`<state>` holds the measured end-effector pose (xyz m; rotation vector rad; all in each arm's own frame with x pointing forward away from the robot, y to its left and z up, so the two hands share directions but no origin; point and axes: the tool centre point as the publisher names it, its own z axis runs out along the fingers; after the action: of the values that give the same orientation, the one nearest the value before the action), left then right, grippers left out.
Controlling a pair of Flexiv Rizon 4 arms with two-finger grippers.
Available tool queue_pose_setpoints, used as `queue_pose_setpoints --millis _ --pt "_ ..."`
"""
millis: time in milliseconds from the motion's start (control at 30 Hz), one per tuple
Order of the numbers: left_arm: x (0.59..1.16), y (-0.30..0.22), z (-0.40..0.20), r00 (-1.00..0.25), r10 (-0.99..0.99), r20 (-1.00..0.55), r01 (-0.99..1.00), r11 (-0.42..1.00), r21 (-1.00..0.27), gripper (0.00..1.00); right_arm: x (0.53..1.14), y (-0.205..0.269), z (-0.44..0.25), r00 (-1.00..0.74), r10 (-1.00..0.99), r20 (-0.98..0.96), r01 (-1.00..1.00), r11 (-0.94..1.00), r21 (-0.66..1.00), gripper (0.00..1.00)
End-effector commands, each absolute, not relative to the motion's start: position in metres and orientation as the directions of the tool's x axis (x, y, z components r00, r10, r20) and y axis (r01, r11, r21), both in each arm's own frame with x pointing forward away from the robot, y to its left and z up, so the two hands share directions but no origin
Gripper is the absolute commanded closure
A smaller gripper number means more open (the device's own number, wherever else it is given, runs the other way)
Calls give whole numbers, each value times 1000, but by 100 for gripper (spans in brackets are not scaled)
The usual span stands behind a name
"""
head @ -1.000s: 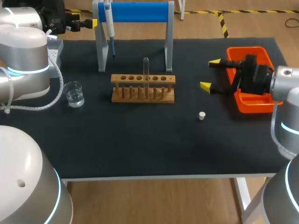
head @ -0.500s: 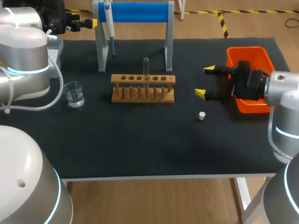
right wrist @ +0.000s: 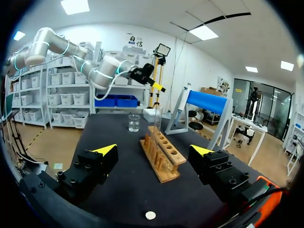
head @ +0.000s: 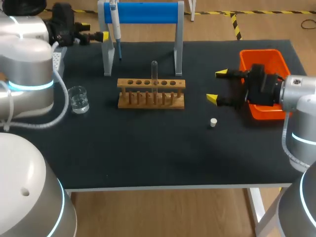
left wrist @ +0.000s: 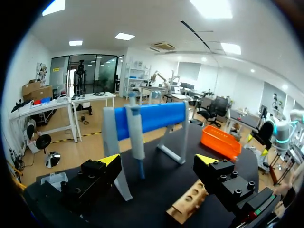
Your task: Invert the test tube, pick up the pipette, mount the tip to pipette, aspirate from beaker and dispense into the tube, eject the tip, return the pipette, and cap with the stopper.
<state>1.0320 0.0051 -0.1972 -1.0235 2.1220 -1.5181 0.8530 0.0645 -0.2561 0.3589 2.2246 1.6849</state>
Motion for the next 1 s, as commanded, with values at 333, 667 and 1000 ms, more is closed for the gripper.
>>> queue_pose_setpoints --millis 333,667,1000 --pt "891 -36 -208 -730 -682 45 -232 186 -955 0 852 64 -256 -915 390 -107 3 269 963 0" --pt "856 -62 -232 -759 -651 18 -216 225 -950 0 852 64 -256 -915 390 -107 3 269 963 0" --pt "850 -62 -244 -770 -636 45 -219 197 -955 0 852 64 -256 -915 390 -107 3 269 963 0"
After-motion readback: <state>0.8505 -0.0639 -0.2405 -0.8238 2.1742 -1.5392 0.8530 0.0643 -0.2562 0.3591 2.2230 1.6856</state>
